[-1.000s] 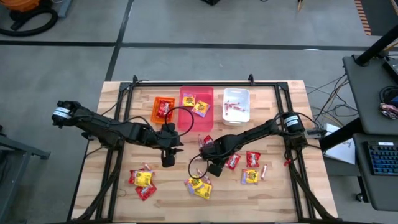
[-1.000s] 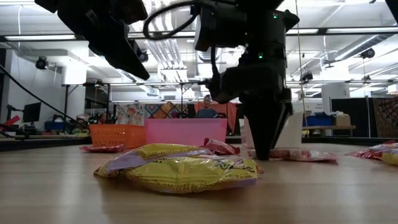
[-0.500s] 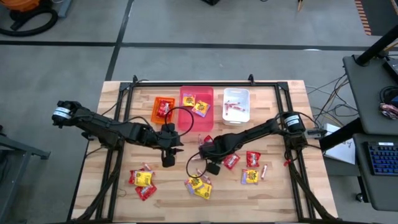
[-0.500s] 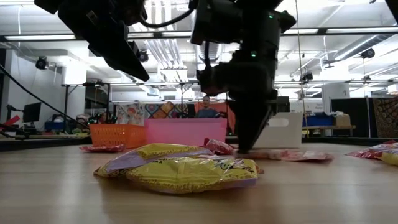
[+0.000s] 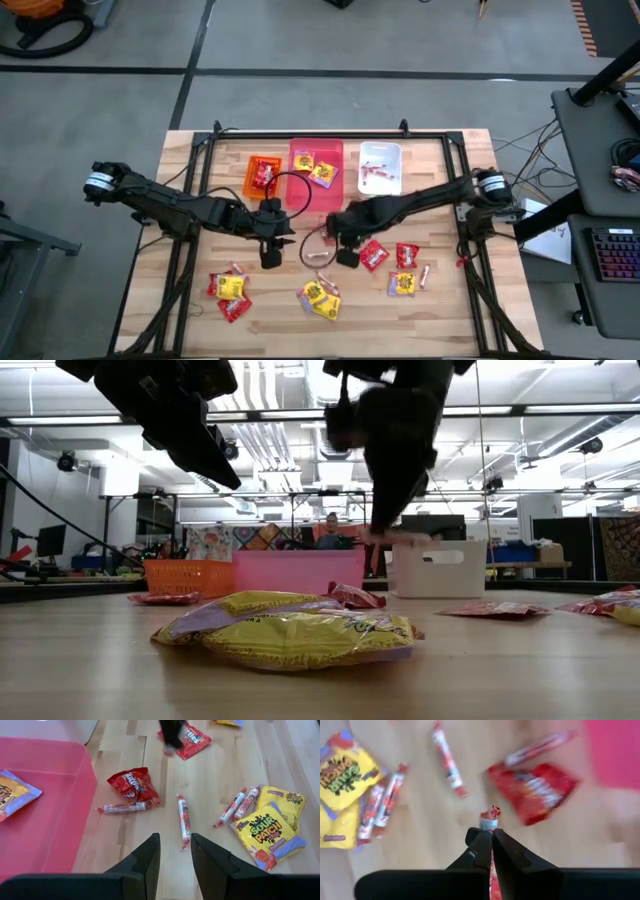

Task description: Organize candy in baskets

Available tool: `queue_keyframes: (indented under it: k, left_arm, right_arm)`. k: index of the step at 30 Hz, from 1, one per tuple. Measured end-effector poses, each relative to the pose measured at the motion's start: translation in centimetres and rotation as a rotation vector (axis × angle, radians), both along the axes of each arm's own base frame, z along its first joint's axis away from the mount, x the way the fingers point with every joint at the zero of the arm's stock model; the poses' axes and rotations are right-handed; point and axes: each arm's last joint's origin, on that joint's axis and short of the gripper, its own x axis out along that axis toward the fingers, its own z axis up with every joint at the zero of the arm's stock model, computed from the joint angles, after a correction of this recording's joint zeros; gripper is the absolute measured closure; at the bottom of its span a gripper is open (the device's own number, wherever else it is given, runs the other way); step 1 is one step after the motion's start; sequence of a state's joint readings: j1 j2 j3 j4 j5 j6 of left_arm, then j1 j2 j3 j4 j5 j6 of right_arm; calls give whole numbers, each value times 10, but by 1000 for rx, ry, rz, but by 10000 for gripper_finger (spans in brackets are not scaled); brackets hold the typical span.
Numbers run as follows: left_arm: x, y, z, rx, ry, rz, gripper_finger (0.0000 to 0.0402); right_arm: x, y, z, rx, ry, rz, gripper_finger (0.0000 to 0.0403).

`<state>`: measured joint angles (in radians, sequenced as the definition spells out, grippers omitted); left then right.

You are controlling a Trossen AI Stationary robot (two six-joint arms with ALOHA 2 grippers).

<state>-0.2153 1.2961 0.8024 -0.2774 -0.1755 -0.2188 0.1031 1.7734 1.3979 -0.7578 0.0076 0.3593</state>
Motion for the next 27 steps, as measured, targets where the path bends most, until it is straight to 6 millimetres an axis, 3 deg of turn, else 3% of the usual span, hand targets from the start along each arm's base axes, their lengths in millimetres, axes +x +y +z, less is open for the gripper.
queue_keyframes:
  k: [6,11,16,20,23,27]
  left_arm:
    - [-2,0,1,1,9,0,308]
    - [-4,1,3,0,4,0,308]
    - [-4,1,4,-8,4,7,308]
    - [-4,1,4,-17,6,16,308]
    - [-4,1,3,-21,7,20,308]
    - [-5,1,3,-21,7,20,308]
  right_arm:
    - [-25,-42,41,-164,-15,-11,395]
    - [-51,-100,58,-383,65,-1,395]
    - [-66,-167,53,-459,111,8,394]
    - [-78,-215,37,-473,124,11,394]
    - [-90,-242,26,-389,99,-11,394]
    - [-103,-261,19,-317,76,-50,392]
